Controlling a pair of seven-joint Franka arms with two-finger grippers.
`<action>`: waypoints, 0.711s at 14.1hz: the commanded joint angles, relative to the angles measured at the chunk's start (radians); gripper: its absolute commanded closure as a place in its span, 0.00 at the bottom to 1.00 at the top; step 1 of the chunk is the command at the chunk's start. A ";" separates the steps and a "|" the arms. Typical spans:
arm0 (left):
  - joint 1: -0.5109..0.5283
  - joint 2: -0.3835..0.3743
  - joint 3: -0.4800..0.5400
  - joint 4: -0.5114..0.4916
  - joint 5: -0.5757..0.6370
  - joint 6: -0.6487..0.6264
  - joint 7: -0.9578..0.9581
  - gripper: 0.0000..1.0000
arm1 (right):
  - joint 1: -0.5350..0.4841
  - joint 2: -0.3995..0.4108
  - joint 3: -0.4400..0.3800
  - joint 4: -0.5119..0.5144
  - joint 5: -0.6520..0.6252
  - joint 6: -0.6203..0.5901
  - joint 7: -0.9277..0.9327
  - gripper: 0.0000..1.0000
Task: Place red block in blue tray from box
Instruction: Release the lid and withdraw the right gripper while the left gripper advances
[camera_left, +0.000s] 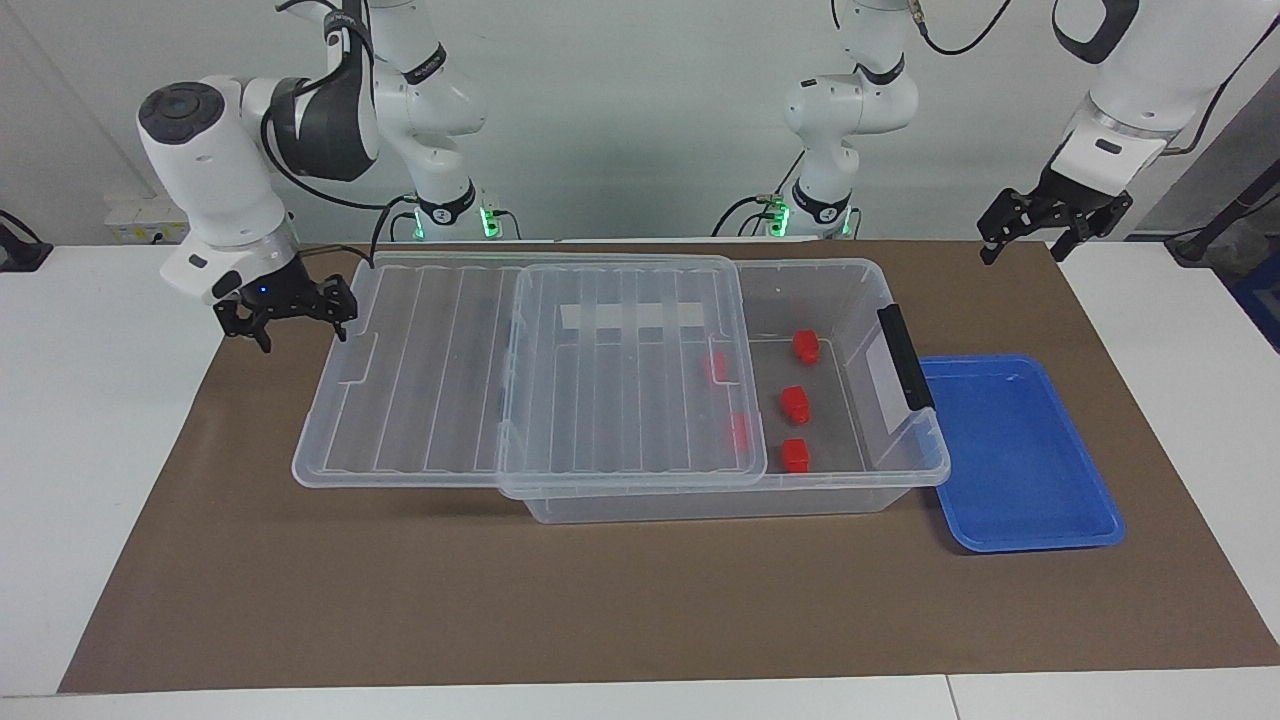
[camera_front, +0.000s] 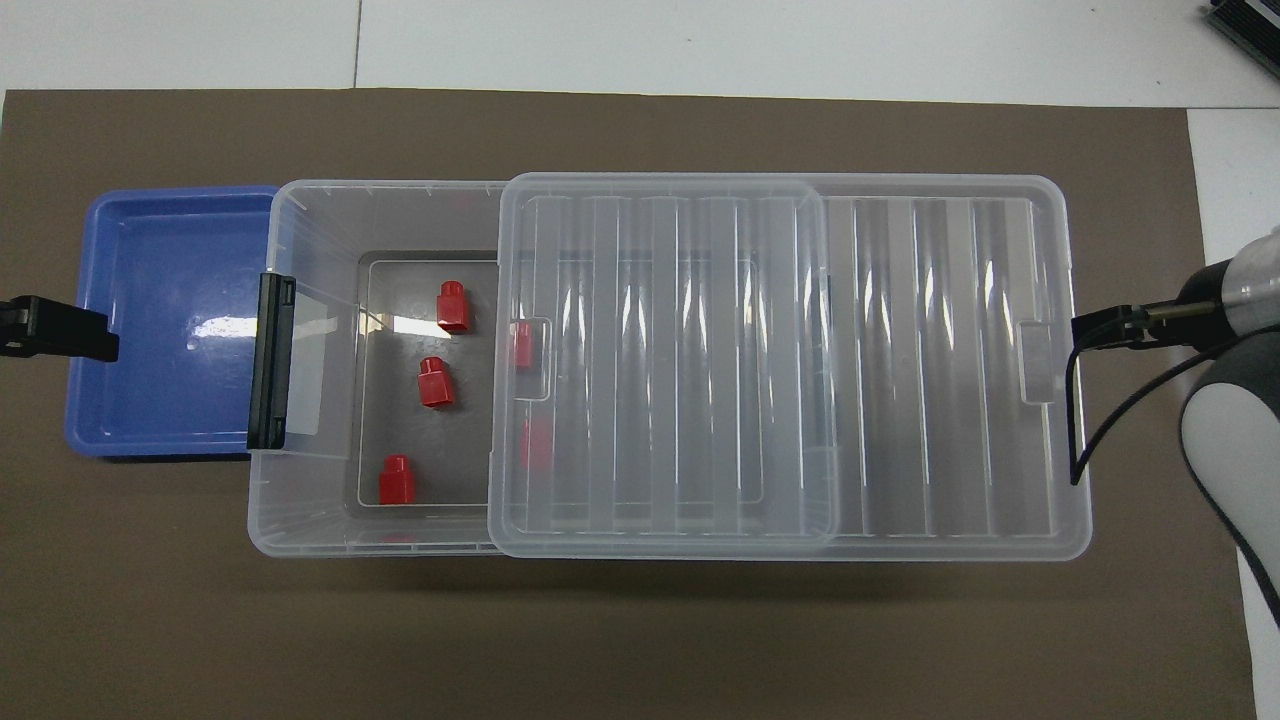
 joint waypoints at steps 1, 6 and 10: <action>-0.084 -0.029 -0.003 -0.040 -0.007 0.031 -0.181 0.00 | 0.020 0.013 0.006 0.092 0.037 -0.067 0.163 0.00; -0.208 -0.078 -0.008 -0.217 -0.007 0.220 -0.320 0.00 | 0.070 0.016 0.008 0.186 0.080 -0.146 0.260 0.00; -0.268 -0.064 -0.008 -0.356 -0.007 0.383 -0.337 0.00 | 0.067 0.043 0.006 0.228 0.083 -0.186 0.254 0.00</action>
